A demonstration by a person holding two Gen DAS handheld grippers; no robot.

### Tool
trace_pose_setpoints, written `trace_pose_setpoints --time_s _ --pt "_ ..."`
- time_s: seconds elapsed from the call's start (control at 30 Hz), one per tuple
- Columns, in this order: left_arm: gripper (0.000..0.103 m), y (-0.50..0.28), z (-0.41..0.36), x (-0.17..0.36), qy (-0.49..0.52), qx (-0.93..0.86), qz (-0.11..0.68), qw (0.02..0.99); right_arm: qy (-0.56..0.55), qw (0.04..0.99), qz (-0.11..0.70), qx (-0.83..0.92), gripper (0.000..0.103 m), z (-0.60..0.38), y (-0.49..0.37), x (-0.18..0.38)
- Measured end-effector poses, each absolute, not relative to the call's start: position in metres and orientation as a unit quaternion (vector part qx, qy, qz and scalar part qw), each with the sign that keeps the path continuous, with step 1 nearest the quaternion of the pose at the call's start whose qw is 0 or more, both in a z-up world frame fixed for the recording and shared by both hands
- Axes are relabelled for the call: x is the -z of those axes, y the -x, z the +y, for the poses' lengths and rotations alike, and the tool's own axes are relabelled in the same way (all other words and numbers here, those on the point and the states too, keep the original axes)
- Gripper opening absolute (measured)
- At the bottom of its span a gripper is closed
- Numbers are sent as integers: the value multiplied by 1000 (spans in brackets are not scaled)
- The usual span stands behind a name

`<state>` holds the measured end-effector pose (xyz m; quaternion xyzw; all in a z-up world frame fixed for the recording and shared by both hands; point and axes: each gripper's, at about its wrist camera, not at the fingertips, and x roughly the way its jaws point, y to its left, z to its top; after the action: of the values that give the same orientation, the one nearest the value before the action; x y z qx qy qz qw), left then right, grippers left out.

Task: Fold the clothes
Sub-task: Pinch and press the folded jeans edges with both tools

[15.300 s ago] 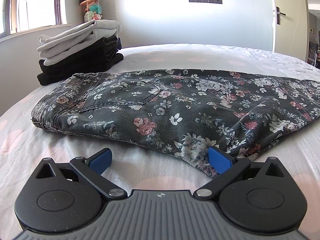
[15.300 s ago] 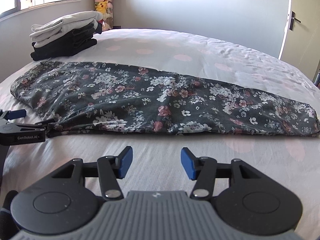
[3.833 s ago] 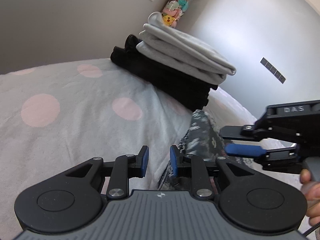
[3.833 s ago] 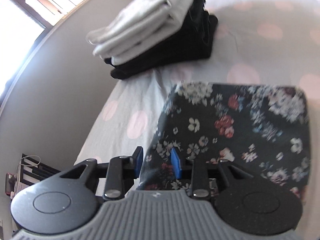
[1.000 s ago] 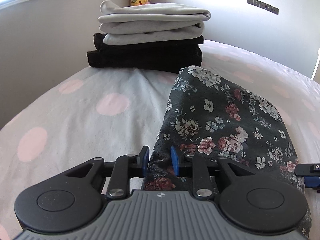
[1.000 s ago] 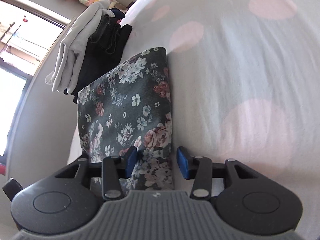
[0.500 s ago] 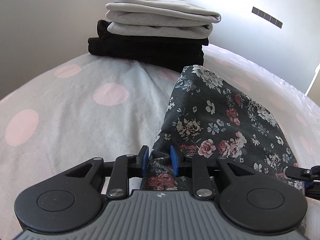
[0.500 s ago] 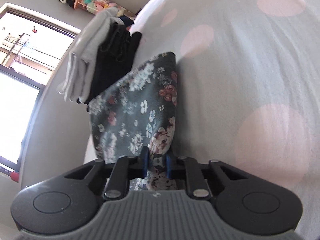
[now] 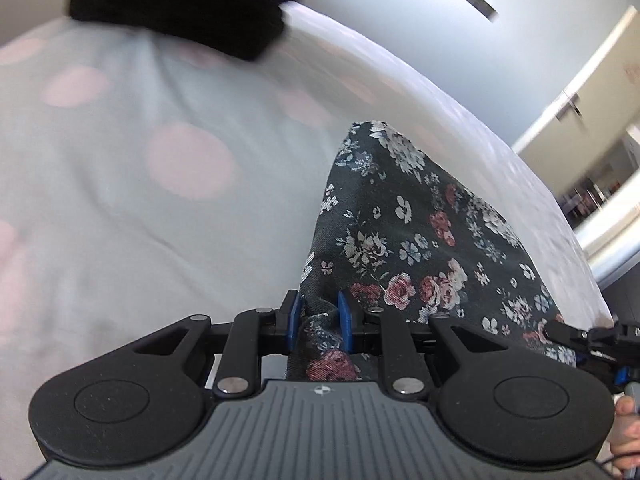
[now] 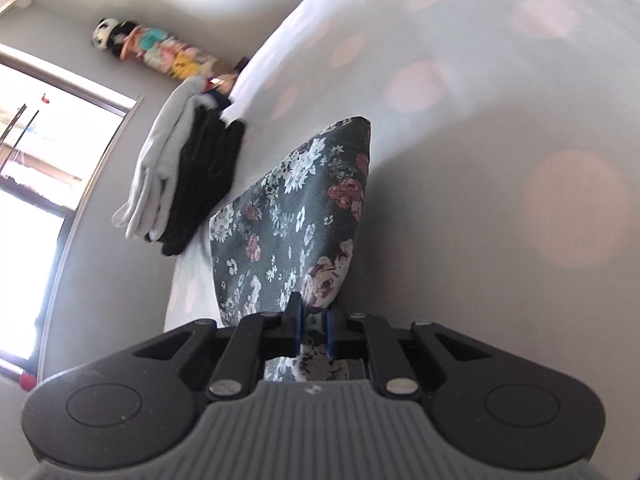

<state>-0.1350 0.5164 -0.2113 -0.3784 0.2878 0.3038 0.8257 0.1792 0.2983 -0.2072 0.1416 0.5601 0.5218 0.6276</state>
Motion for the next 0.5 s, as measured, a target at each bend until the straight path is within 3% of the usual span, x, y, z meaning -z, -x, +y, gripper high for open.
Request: trace_pose_setpoints --time_s 0.23,0.4,0.47,0.5 --pt "23 68 465 214 360 -207 341 844 -152 662 558 -477 13 199 -222 202" --pt "24 60 462 214 365 -191 342 845 -164 661 565 -467 14 167 -235 229" --pt "31 59 462 214 367 -187 341 845 -165 660 570 -461 17 164 -237 241" --pt "40 59 462 213 366 -187 339 847 -159 663 570 -459 21 164 -238 246"
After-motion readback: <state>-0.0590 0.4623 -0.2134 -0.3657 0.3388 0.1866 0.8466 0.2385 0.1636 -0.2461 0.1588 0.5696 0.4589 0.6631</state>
